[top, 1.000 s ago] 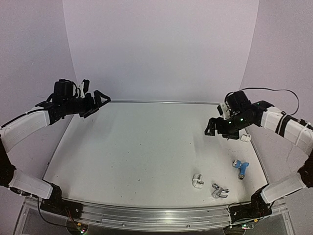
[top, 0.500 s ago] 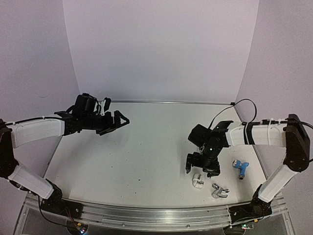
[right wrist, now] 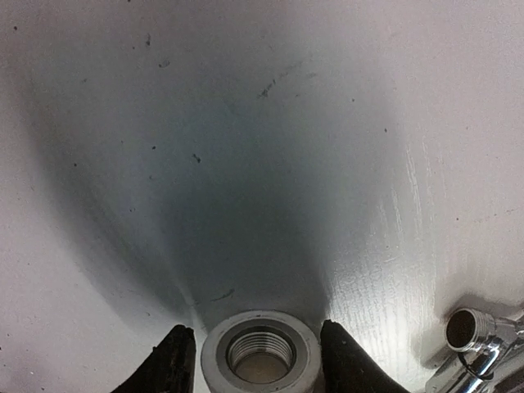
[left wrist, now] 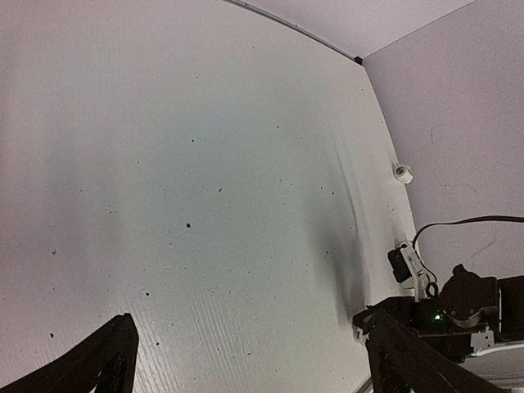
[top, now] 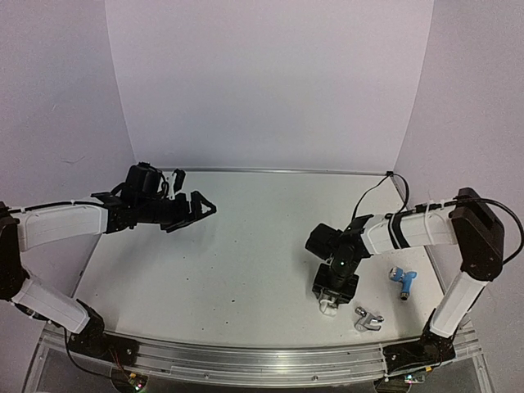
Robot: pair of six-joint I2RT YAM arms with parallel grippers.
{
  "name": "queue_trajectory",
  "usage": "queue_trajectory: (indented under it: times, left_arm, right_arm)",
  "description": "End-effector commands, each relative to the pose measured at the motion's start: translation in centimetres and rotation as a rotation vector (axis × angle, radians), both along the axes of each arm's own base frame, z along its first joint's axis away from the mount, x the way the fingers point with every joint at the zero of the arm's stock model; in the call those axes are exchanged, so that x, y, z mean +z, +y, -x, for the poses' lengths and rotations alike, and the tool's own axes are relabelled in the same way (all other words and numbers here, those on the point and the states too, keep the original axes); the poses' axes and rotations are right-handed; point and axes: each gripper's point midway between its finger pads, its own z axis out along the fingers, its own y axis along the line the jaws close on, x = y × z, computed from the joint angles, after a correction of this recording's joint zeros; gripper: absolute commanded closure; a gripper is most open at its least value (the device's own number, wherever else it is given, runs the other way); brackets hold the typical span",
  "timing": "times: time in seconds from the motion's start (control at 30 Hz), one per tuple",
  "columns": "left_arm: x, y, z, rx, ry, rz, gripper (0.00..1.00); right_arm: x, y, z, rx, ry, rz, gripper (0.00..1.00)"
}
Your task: Install the water faucets
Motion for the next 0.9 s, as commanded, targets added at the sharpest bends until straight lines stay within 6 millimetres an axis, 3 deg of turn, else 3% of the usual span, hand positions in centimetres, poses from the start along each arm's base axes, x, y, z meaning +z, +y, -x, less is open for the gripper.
queue_trajectory:
  times: [0.0,0.1,0.27,0.37,0.5,0.63,0.73,0.87]
  left_arm:
    - [1.9,0.1,-0.3,0.02,-0.06,0.031,0.0]
    - [1.7,0.1,-0.5,0.034,-0.05,0.031,0.0]
    - [1.6,0.2,-1.0,0.077,-0.025,0.044,0.0]
    - [1.3,-0.3,-0.7,0.057,0.002,0.075,0.0]
    - [1.5,-3.0,1.9,-0.083,-0.011,0.182,0.02]
    - [1.8,-5.7,4.7,-0.195,-0.083,0.206,0.01]
    - [1.1,-6.7,4.8,-0.205,-0.096,0.171,0.02]
    - [-1.2,-7.3,4.0,-0.171,-0.061,0.122,0.07]
  right_arm:
    - [0.0,0.5,-0.8,-0.024,-0.037,0.004,0.57]
    - [1.3,3.5,-2.7,-0.042,-0.087,-0.107,0.7]
    - [4.8,9.9,-7.5,-0.081,-0.204,-0.314,0.71]
    - [5.1,12.3,-9.2,-0.207,-0.195,-0.432,0.71]
    - [7.5,17.1,-12.7,-0.41,-0.223,-0.731,0.71]
    - [10.4,21.1,-14.7,-0.425,-0.207,-0.893,0.71]
    - [11.4,22.7,-15.0,-0.431,-0.189,-0.958,0.71]
    - [13.0,23.1,-15.3,-0.435,-0.219,-0.993,0.72]
